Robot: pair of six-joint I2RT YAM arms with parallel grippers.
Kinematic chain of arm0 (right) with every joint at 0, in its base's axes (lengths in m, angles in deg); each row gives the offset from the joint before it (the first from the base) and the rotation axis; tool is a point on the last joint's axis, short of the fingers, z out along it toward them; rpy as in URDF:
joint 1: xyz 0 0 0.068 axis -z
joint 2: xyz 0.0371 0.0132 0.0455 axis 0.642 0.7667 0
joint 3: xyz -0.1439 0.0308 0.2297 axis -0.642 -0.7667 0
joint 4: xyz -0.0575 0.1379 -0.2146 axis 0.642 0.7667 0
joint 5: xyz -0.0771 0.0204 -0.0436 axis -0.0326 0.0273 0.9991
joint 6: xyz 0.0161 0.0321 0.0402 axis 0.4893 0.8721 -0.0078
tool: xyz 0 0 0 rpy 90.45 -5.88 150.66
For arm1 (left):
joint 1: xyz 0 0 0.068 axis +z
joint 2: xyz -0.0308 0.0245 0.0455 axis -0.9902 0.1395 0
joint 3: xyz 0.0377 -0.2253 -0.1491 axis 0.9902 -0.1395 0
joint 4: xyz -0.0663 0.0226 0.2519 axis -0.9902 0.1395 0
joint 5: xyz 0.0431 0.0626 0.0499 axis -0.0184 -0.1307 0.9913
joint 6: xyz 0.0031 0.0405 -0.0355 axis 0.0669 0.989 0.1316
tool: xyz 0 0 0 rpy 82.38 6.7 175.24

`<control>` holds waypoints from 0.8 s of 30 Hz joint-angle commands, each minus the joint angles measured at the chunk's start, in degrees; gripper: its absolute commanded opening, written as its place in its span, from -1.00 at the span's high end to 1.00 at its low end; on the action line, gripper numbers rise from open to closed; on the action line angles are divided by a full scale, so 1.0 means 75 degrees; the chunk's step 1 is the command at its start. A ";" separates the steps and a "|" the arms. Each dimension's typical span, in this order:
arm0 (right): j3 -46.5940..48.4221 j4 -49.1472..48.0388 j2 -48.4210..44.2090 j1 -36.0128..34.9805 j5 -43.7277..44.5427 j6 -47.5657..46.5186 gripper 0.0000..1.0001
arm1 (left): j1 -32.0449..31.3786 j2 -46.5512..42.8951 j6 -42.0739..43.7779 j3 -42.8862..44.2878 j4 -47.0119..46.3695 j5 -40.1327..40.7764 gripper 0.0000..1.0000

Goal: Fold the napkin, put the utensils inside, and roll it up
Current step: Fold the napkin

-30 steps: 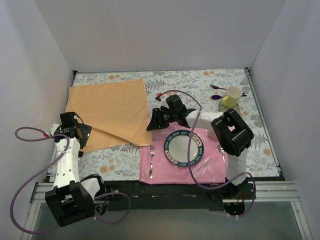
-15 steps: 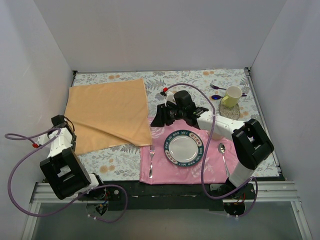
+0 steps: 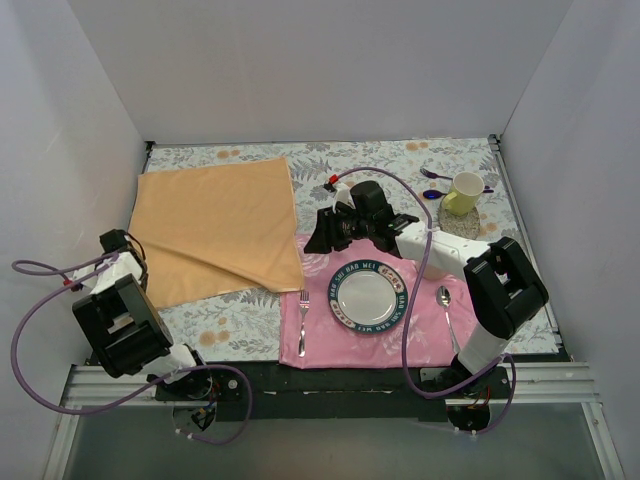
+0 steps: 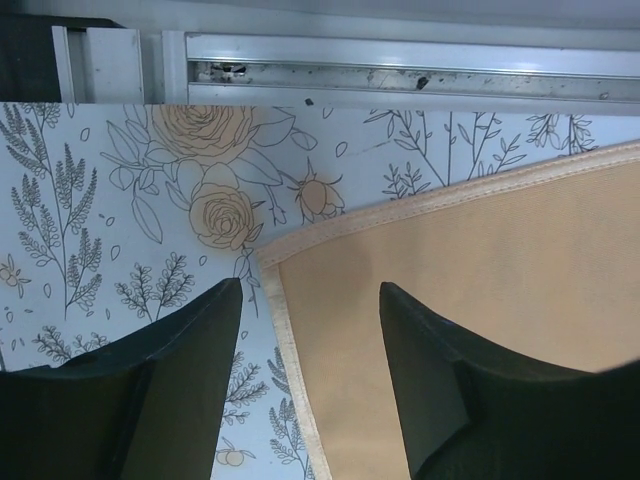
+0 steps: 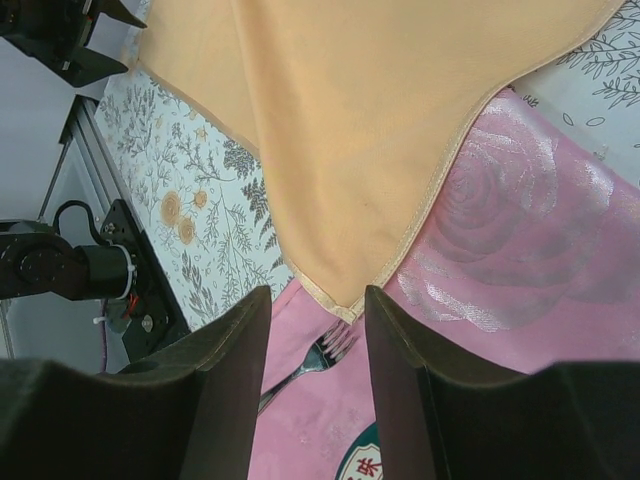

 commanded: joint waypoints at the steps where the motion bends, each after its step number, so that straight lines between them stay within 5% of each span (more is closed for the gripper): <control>1: -0.0133 -0.0216 -0.0194 0.0082 -0.0174 0.0013 -0.01 | 0.0030 0.0024 0.0221 -0.0082 -0.0524 0.0208 -0.13; 17: -0.0169 -0.0369 -0.0088 0.0141 -0.0327 0.0178 0.01 | 0.0358 0.0270 -0.0271 -0.0773 -0.0805 -0.0084 0.00; 18: -0.0180 -0.0369 -0.0112 0.0129 -0.0315 0.0166 0.01 | 0.0416 0.0282 -0.0399 -0.0936 -0.0841 -0.0085 0.06; 19: -0.0192 -0.0346 -0.0124 0.0141 -0.0269 0.0166 0.02 | 0.0463 0.0270 -0.0516 -0.1007 -0.0887 -0.0074 0.45; 24: -0.0251 -0.0357 -0.0124 0.0176 -0.0256 0.0154 0.02 | 0.0663 0.0165 -0.0517 -0.1125 -0.1005 -0.0226 0.56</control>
